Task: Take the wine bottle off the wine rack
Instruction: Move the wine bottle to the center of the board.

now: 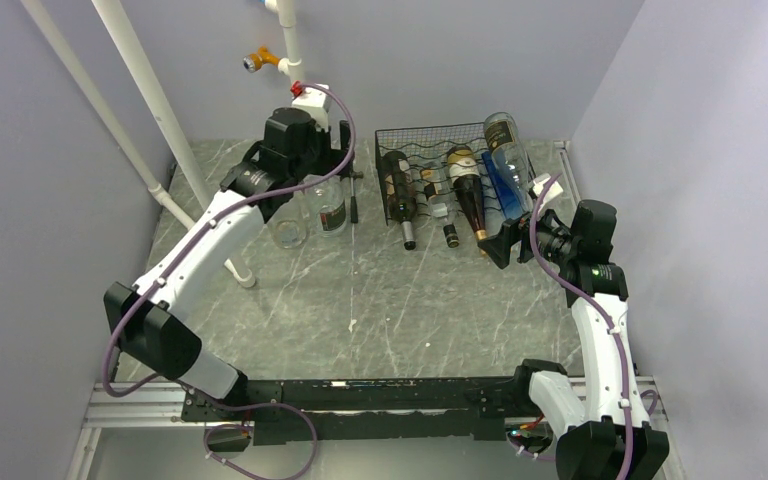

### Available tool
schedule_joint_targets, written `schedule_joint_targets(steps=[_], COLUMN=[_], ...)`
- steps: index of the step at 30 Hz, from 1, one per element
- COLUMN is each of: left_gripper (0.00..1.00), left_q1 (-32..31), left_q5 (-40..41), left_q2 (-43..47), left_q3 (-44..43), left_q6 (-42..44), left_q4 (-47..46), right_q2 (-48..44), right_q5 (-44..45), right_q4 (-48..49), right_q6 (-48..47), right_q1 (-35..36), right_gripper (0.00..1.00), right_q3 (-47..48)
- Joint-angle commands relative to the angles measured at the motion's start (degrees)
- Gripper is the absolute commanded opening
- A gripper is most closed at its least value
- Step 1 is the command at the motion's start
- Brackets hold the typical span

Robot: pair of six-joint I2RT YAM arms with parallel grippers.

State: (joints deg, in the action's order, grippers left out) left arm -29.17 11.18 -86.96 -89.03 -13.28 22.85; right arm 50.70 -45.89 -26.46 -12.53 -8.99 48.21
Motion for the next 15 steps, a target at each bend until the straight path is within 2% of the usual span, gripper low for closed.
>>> schedule_joint_targets(steps=[1,8,15], left_gripper=[1.00,1.00,0.99], left_q1=[0.0,0.0,0.0], left_q5=[-13.4,-28.5,-35.8], left_q2=[3.0,6.4,11.3], left_q3=[0.1,4.2,13.8], left_q6=[3.9,6.8,7.6], left_q4=[-2.3,-1.8,-8.6], right_q2=[0.2,0.2,1.3], right_q5=[0.0,-0.6,-4.3], right_q4=[1.4,0.8,-0.3], right_q6=[-1.5,-3.6,-5.9], right_q1=[-0.2,-0.4,-3.3], right_gripper=[0.88,0.88,0.88], right_q3=[0.1,0.0,0.0])
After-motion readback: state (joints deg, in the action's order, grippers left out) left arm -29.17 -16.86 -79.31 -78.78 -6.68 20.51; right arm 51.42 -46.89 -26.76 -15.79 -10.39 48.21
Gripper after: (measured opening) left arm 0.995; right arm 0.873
